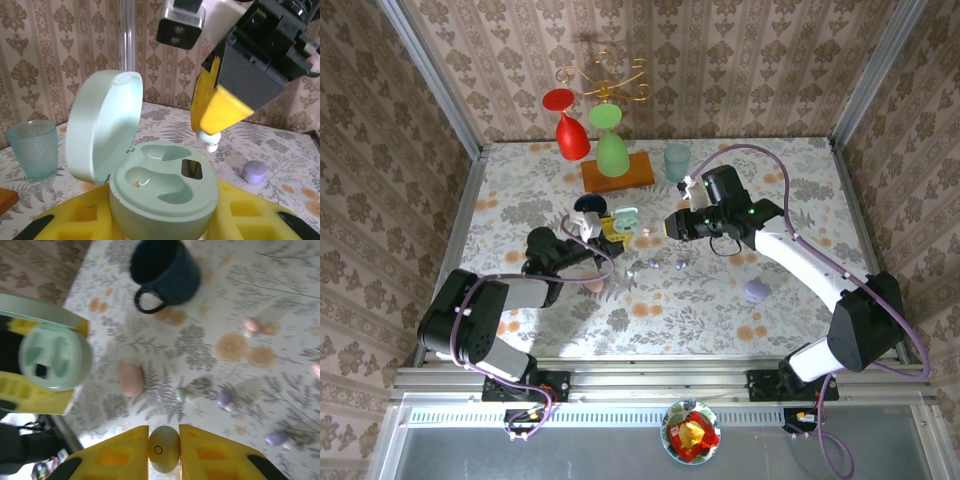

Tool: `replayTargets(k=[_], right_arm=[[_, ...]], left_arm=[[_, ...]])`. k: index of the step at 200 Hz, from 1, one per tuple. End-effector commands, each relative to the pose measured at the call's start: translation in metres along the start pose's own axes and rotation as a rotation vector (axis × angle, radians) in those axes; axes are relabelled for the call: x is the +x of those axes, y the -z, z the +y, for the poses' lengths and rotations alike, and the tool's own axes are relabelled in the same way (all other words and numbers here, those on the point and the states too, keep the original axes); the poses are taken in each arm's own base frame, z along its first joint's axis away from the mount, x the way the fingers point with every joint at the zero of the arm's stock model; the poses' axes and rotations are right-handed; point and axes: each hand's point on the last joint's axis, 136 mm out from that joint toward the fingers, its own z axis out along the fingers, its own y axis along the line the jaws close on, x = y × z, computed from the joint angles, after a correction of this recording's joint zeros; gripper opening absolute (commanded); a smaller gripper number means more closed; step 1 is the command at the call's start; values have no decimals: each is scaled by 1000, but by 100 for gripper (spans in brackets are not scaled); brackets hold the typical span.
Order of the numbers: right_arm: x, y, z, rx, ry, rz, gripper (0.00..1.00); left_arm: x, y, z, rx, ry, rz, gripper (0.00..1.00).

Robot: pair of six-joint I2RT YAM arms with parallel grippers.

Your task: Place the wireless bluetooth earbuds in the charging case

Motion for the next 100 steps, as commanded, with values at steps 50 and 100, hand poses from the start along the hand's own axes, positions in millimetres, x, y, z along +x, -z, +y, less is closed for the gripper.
replayTargets(k=[50,100], right_arm=[[-23,13,82,-268,177,-47,21],[-28,4,80,-243,190,-40,21]], left_arm=[[-4,-9,-20,146,-13,-4,33],[-5,-8,-25,165,-8,-4,32]])
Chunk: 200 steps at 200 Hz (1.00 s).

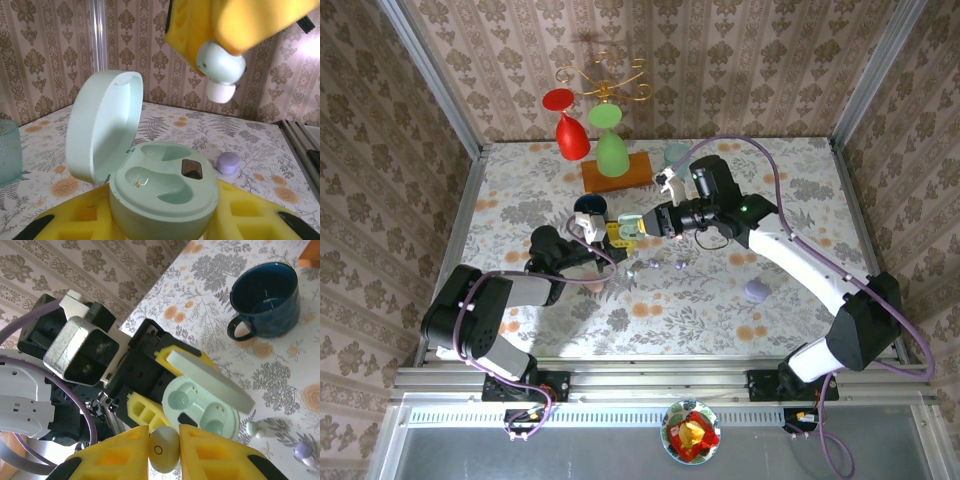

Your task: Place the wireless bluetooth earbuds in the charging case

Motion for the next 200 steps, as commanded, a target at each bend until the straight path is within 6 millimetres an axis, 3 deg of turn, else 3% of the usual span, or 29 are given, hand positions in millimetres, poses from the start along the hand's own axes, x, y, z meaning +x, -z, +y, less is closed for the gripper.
replayTargets(k=[1,166,200], right_arm=[[-6,-4,3,-18,27,2,21],[18,-29,-27,49,2,101,22],[17,-31,-32,69,-3,96,29]], left_arm=[[-12,-4,-7,52,-26,-23,32],[-18,-2,-9,45,-30,-34,32],[-18,-1,-9,45,-30,-34,32]])
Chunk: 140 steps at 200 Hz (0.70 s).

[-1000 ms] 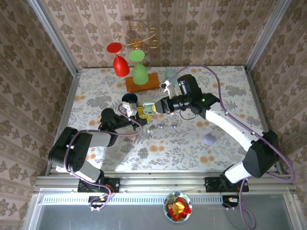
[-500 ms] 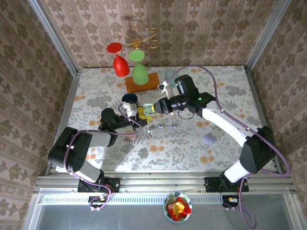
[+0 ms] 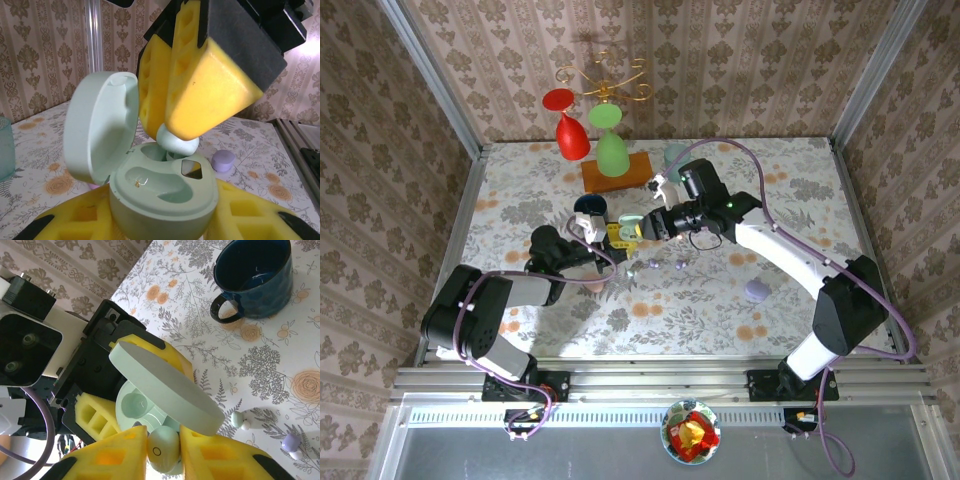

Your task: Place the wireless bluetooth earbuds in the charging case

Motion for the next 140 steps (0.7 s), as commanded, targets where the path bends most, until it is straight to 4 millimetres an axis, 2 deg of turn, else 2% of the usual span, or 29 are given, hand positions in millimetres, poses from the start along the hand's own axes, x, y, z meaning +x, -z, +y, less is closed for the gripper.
replayTargets(k=[1,37,69,101,129,140], right_arm=[[-4,-4,-5,35,6,5,30],[-10,4,-2,47,18,-27,40],[-16,16,0,73,74,-94,55],[-20,28,9,64,116,-166,62],[-24,41,-8,138,56,-274,62],[-19,39,-26,189,-14,-300,62]], left_arm=[[-20,-1,-7,34,-45,-40,32],[-18,0,-6,30,-43,-38,32],[-16,2,-1,15,-38,-34,32],[-16,6,4,-8,-35,-35,32],[-18,15,14,-46,-31,-38,31],[-20,19,17,-66,-37,-43,31]])
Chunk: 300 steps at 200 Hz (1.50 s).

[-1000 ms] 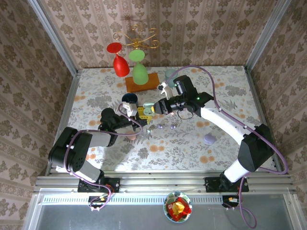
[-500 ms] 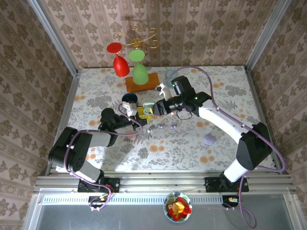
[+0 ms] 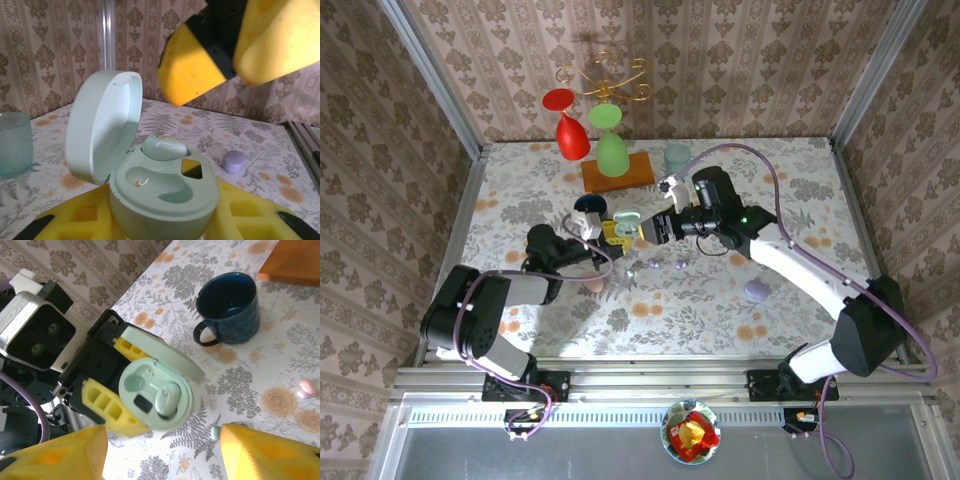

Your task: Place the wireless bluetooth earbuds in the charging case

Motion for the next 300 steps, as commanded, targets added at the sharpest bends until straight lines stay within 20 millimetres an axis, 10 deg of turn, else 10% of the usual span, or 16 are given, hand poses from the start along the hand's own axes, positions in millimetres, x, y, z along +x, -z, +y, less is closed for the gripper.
replayTargets(k=[1,49,140,300], right_arm=[[-13,7,-25,107,-75,-128,62],[25,-13,-64,211,-332,-87,60],[107,-92,-55,176,-253,239,58],[150,-152,-68,310,52,514,41]], left_arm=[[-19,9,1,-10,-40,-43,31],[-25,20,18,-105,-47,-60,32],[-36,51,50,-320,-73,-98,32],[-42,101,82,-536,-67,-130,32]])
